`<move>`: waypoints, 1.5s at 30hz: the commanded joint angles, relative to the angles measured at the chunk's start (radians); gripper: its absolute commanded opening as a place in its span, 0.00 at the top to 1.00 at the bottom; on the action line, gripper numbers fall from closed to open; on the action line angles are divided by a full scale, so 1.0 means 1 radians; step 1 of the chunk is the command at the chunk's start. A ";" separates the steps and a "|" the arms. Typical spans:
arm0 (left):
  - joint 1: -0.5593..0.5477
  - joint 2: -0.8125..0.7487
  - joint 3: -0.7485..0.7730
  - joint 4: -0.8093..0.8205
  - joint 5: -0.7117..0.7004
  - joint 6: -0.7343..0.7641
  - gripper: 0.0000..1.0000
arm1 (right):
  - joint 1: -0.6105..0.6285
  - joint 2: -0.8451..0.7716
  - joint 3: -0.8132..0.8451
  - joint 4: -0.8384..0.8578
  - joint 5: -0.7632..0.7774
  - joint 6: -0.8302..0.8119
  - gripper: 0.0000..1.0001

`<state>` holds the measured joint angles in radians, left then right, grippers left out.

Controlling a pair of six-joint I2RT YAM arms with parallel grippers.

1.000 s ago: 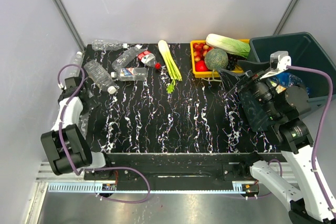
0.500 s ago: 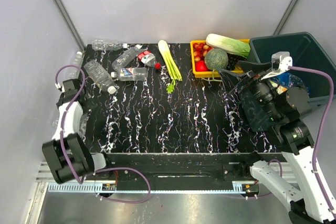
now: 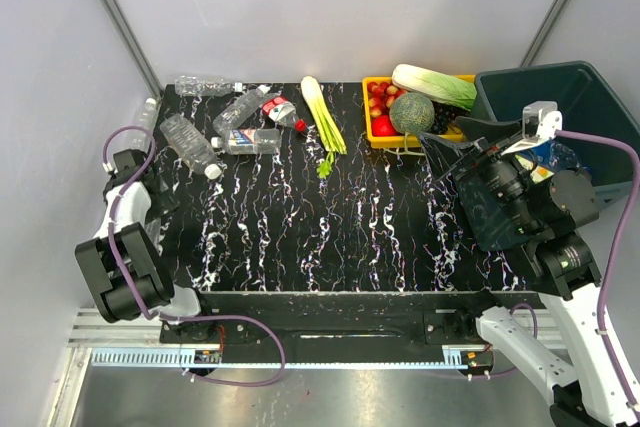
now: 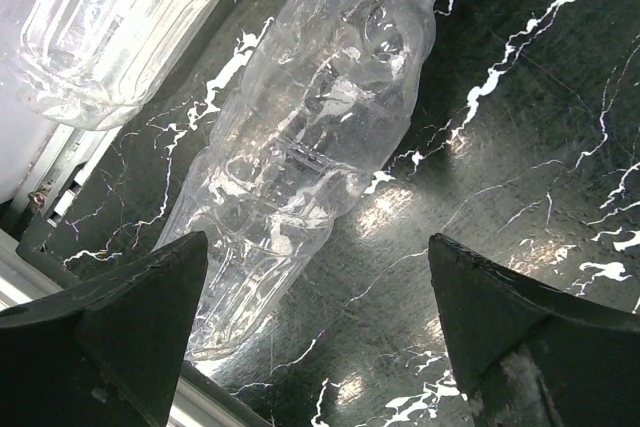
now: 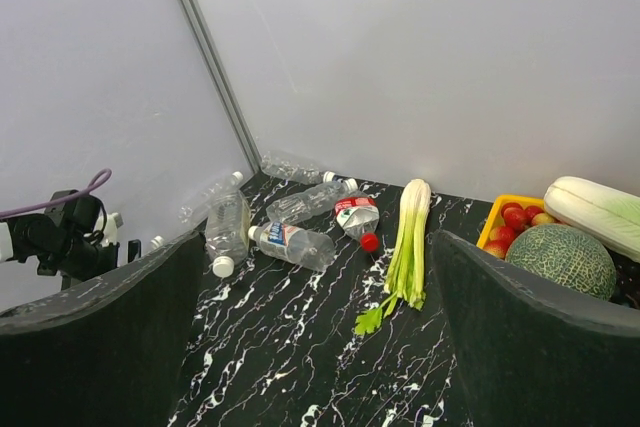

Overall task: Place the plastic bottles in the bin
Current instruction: Pick up the plastic bottle from the corner of the board.

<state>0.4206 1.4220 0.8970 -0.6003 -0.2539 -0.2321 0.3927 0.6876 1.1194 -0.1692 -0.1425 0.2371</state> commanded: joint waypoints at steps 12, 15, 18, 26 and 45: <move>-0.051 -0.233 -0.024 0.076 0.375 -0.038 0.07 | 0.000 0.010 0.031 0.017 0.001 0.007 0.00; -0.051 -0.229 0.020 -0.005 0.133 -0.015 0.05 | 0.000 0.003 0.025 0.013 0.004 0.007 0.01; -0.049 -0.180 0.011 -0.016 0.009 -0.006 0.04 | 0.000 -0.002 0.022 0.013 0.011 -0.002 0.01; -0.049 0.011 -0.001 -0.009 0.098 -0.025 0.06 | 0.000 0.029 0.051 0.022 -0.002 -0.009 0.01; -0.054 -0.245 0.013 -0.013 0.350 -0.067 0.51 | 0.000 0.134 0.083 -0.073 -0.083 0.120 0.09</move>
<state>0.3683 1.3148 0.8757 -0.6350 -0.0360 -0.2958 0.3927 0.7723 1.1629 -0.1978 -0.1547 0.2977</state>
